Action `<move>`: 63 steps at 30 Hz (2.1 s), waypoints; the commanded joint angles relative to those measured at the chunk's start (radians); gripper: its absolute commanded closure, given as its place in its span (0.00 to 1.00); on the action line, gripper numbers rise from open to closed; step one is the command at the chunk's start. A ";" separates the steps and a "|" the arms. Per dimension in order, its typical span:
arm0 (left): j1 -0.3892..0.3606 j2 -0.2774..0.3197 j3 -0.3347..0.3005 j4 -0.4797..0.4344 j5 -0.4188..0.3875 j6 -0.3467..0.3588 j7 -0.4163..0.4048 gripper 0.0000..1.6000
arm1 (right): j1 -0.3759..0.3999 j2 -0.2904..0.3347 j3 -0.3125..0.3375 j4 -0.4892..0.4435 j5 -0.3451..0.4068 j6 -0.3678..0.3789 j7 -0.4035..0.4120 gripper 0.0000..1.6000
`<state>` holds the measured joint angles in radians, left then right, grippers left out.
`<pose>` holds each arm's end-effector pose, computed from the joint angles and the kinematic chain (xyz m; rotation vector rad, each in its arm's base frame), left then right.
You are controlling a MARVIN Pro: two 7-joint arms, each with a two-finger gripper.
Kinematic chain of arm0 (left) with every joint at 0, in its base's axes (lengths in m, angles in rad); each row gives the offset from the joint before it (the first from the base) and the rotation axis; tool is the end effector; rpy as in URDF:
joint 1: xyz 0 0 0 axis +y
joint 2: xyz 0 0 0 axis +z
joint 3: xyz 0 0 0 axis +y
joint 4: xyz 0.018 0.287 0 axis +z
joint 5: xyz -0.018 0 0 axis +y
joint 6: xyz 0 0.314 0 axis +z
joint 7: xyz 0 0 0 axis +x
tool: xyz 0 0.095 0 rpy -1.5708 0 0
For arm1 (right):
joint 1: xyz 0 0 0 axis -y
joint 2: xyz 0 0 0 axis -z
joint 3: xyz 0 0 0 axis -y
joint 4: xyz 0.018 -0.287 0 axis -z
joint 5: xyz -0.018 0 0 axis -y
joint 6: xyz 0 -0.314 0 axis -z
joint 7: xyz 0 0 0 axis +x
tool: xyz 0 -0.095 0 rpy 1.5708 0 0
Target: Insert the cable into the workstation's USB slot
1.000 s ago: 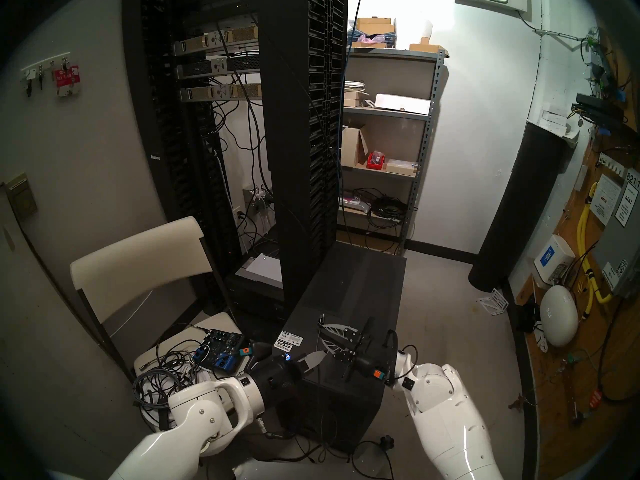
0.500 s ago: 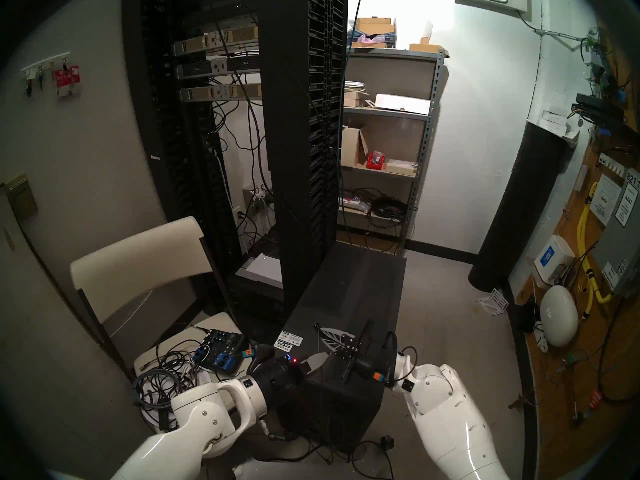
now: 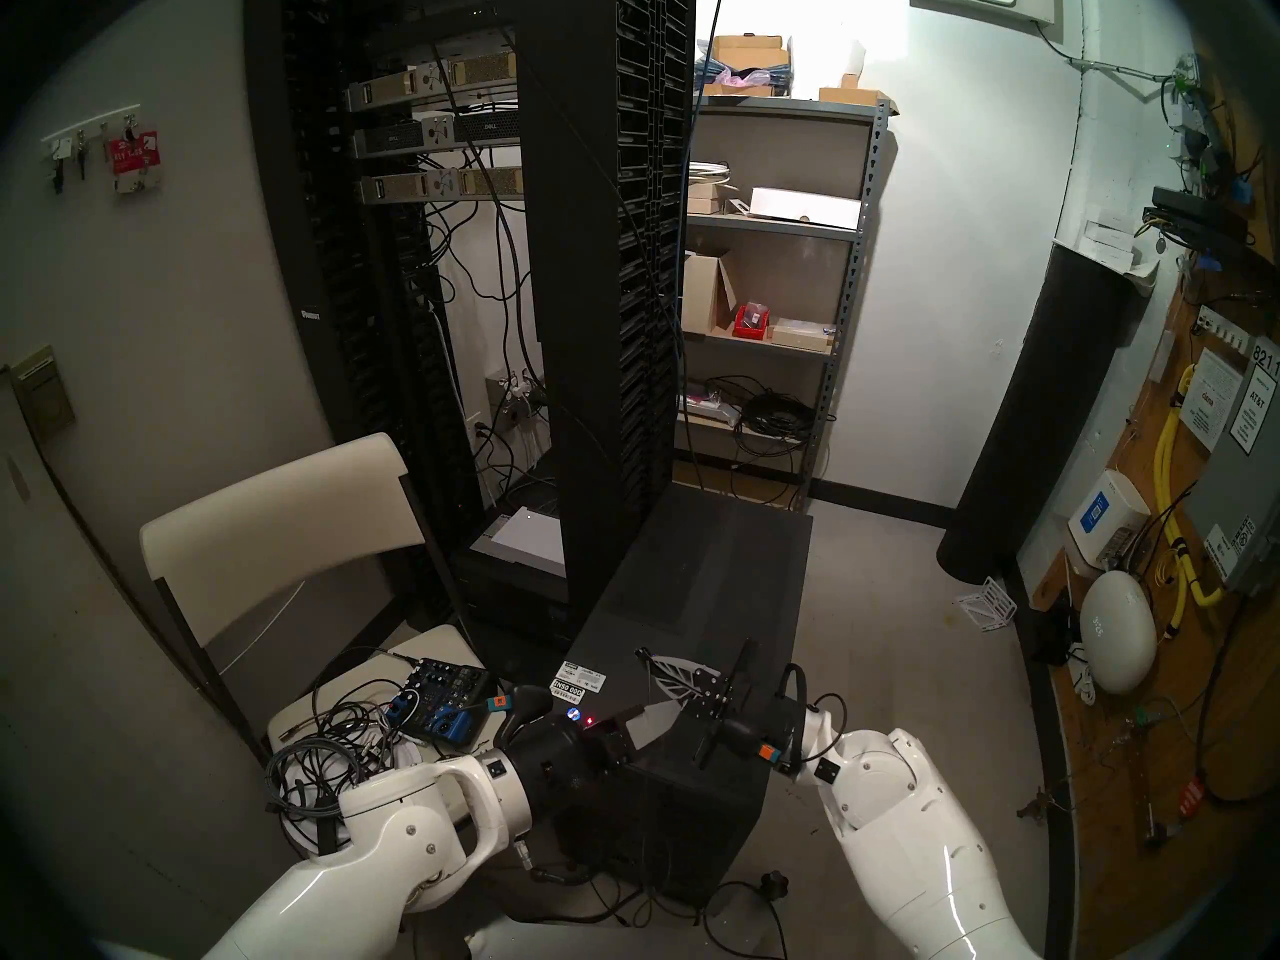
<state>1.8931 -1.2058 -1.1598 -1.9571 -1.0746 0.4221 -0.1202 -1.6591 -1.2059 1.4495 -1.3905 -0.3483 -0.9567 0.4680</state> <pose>0.2619 -0.1251 -0.3193 1.8806 0.0557 0.8846 0.3390 -0.0119 -0.3694 -1.2148 -1.6369 -2.2281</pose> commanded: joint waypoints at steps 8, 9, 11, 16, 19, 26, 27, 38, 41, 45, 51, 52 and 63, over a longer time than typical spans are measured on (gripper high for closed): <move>-0.012 0.131 0.042 -0.097 0.294 -0.118 -0.022 0.00 | 0.004 0.043 -0.018 0.003 0.282 0.076 0.062 1.00; -0.012 0.141 0.059 -0.096 0.334 -0.138 -0.023 0.00 | 0.002 0.048 -0.022 0.000 0.309 0.086 0.073 1.00; -0.013 0.152 0.080 -0.093 0.390 -0.162 -0.021 0.00 | -0.001 0.054 -0.029 -0.005 0.325 0.098 0.088 1.00; -0.028 0.169 0.134 -0.073 0.533 -0.218 -0.002 0.00 | -0.002 0.065 -0.038 -0.011 0.382 0.136 0.117 1.00; -0.040 0.177 0.160 -0.056 0.623 -0.250 0.014 0.00 | -0.001 0.079 -0.043 -0.022 0.410 0.162 0.140 1.00; -0.082 0.205 0.211 -0.018 0.812 -0.293 0.050 0.00 | 0.006 0.109 -0.048 -0.041 0.464 0.225 0.192 1.00; -0.088 0.208 0.219 -0.010 0.843 -0.300 0.056 0.00 | 0.007 0.114 -0.049 -0.045 0.472 0.235 0.202 1.00; -0.175 0.205 0.285 0.072 1.116 -0.365 0.126 0.11 | 0.002 0.165 -0.060 -0.094 0.569 0.351 0.319 1.00; -0.201 0.194 0.298 0.088 1.175 -0.382 0.145 0.09 | -0.001 0.176 -0.065 -0.107 0.600 0.386 0.354 1.00; -0.234 0.175 0.327 0.119 1.268 -0.410 0.173 0.15 | -0.006 0.193 -0.074 -0.128 0.660 0.449 0.414 1.00; -0.278 0.122 0.366 0.178 1.366 -0.447 0.215 0.31 | -0.005 0.227 -0.086 -0.158 0.753 0.557 0.515 1.00; -0.278 0.122 0.366 0.178 1.366 -0.447 0.215 0.31 | -0.005 0.227 -0.086 -0.158 0.753 0.557 0.515 1.00; -0.319 0.053 0.410 0.305 1.492 -0.535 0.339 0.47 | 0.009 0.273 -0.087 -0.172 0.909 0.745 0.681 1.00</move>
<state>1.6153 -1.0900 -0.7563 -1.6862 0.3630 -0.0484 0.1374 -1.6665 -0.9657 1.3547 -1.5369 0.4698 -0.2920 1.0732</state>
